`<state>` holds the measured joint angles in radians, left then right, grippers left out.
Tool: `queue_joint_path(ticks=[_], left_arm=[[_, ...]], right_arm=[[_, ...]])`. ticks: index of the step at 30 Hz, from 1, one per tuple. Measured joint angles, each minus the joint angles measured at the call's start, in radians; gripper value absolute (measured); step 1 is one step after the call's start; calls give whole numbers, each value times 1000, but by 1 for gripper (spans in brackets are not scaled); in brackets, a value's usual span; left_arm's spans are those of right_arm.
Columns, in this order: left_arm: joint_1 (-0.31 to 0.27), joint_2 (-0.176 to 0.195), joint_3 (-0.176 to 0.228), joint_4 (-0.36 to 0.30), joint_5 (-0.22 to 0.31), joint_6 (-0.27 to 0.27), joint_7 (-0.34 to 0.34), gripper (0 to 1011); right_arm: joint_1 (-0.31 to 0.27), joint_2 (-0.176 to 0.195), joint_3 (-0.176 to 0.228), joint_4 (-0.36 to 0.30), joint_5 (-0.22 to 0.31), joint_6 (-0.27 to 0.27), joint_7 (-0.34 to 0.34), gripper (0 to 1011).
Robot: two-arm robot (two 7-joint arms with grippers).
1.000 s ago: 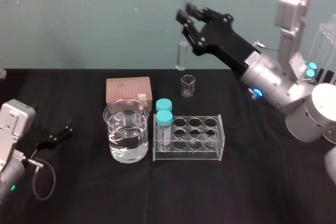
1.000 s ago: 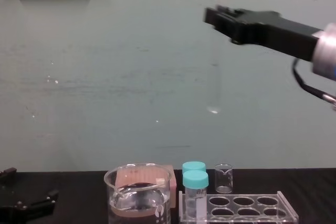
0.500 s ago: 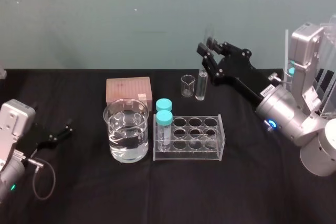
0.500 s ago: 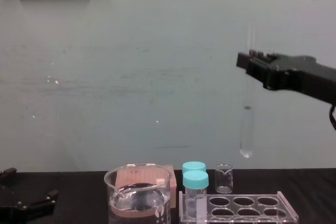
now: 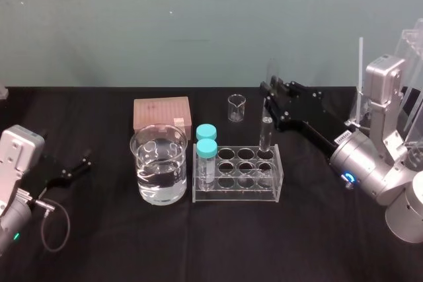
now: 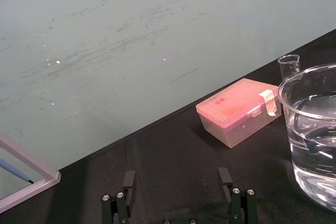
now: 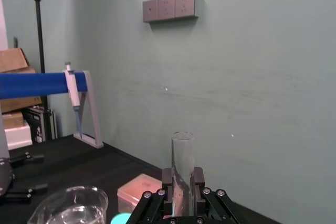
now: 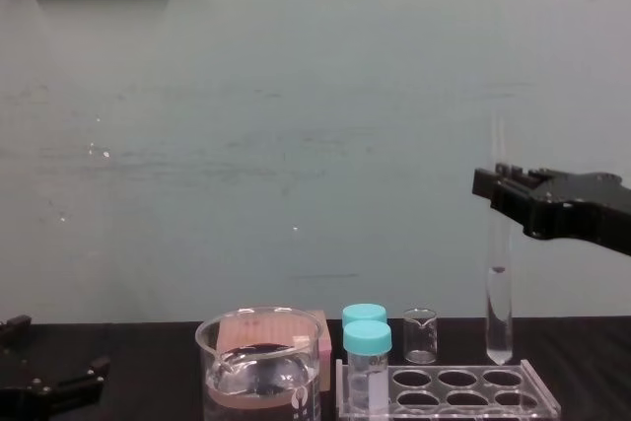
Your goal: Hold the test tube with one hand and immerse one end into the beaker, then return it to the test tube rack.
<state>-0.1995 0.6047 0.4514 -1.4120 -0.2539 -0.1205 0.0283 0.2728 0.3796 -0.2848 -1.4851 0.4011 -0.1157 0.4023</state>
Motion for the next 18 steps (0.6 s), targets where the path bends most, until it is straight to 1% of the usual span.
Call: queue_joint_path(ticks=[18], left_arm=[[0,0,0,0,0,0,0,1000]], right_arm=[[-14,-11,15,17,-33,10,-9,224]])
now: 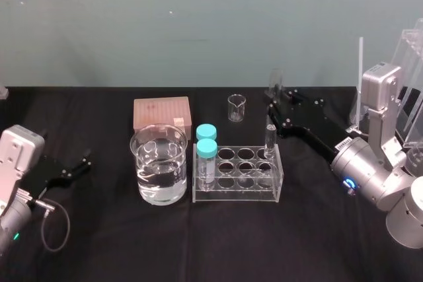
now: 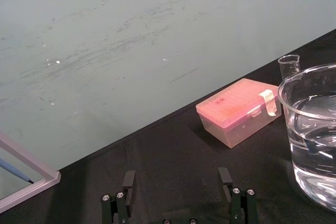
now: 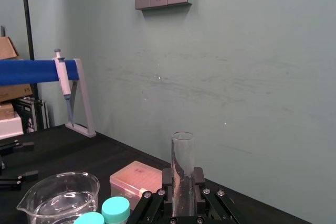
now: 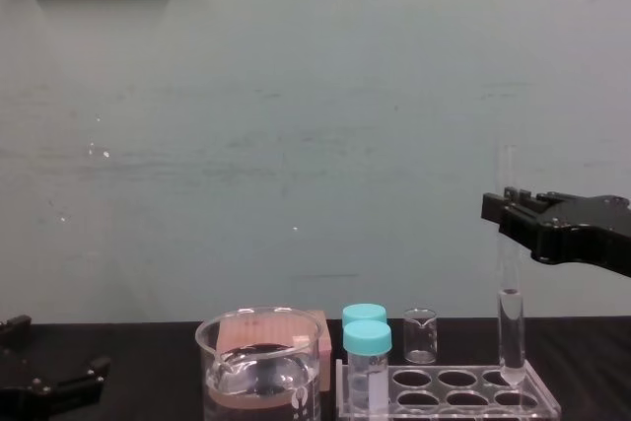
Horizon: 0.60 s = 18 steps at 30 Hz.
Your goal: Hold the test tube with one hand and immerse one end into the beaker, then return it to the test tube rack.
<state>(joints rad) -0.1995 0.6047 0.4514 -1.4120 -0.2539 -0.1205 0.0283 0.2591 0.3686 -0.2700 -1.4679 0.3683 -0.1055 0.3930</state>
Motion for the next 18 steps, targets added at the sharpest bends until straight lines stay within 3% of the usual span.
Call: queue_joint_path(ticks=[18], left_arm=[[0,0,0,0,0,0,0,1000]], right_arm=[[19,-20,-1,26,-11,3,5,224]])
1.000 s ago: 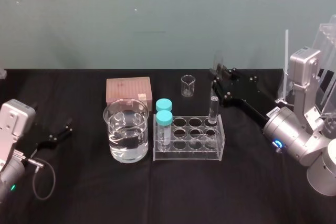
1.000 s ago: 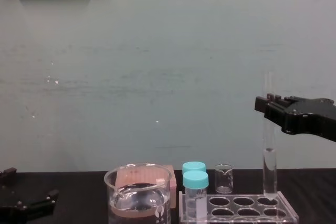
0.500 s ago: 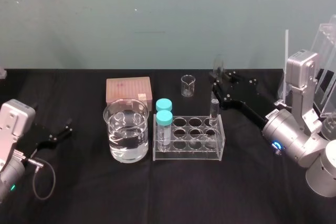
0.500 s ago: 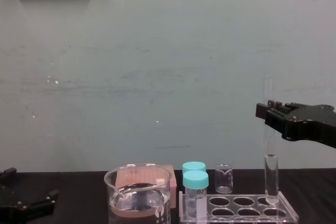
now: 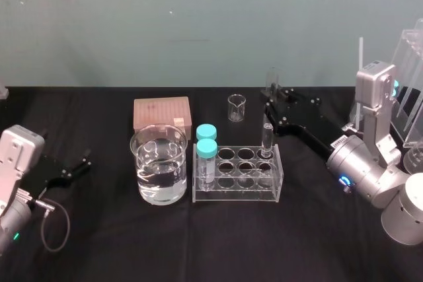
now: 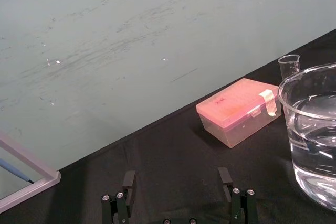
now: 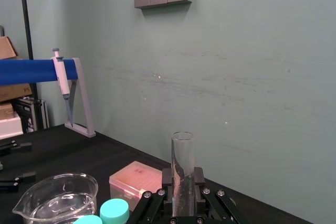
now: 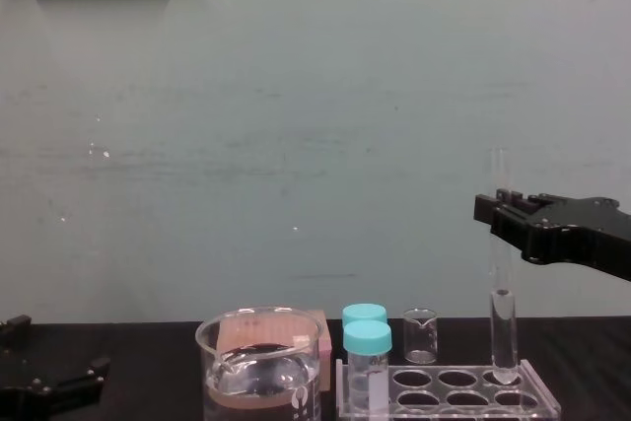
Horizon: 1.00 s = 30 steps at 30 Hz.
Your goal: Hold the test tube with one hand and immerse one end into the beaker, then return it to the test tube rack.
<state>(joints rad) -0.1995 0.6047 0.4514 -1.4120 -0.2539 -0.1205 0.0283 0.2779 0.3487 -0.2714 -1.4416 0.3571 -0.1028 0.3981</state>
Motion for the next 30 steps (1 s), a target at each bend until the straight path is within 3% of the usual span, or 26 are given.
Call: queue_joint_path(ticks=[30], left_arm=[[0,0,0,0,0,0,0,1000]], right_arm=[[6,-23,-1,71,-19,-18,-1,224]])
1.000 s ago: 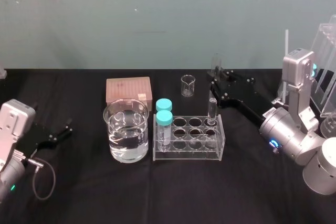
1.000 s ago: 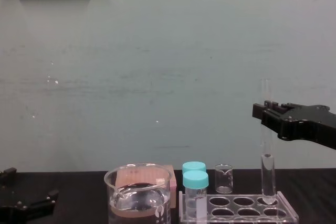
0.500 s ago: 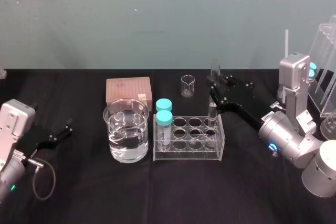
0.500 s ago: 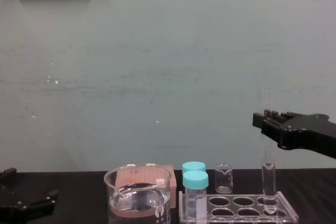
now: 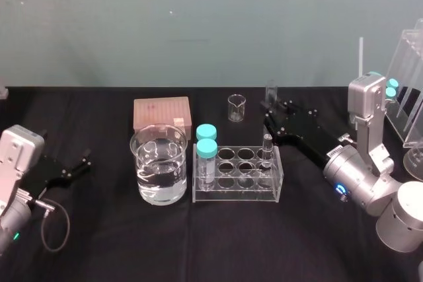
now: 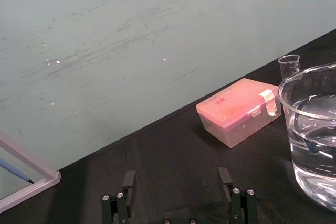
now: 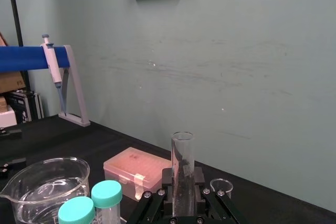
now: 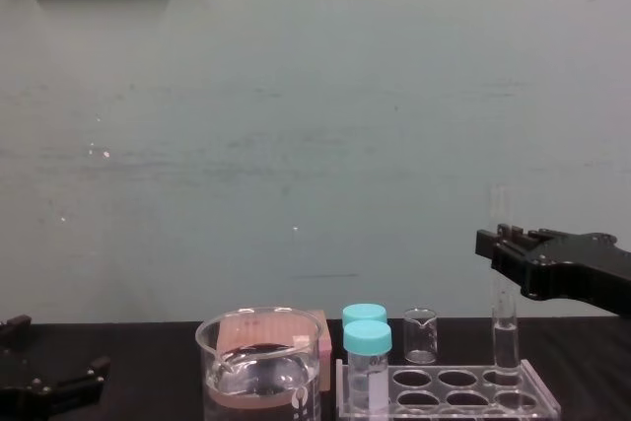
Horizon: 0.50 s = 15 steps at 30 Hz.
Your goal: Hold the test tube with one hand and immerse one end into the beaker, then return it to the test tube rack.
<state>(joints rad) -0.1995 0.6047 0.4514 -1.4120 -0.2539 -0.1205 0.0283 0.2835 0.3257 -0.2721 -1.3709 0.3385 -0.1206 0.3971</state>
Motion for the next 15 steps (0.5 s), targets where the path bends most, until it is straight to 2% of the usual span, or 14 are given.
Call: queue_joint_path(ticks=[15], left_arm=[[0,0,0,0,0,0,0,1000]], right_arm=[[7,-13,0,22,-4,-9,3,224]])
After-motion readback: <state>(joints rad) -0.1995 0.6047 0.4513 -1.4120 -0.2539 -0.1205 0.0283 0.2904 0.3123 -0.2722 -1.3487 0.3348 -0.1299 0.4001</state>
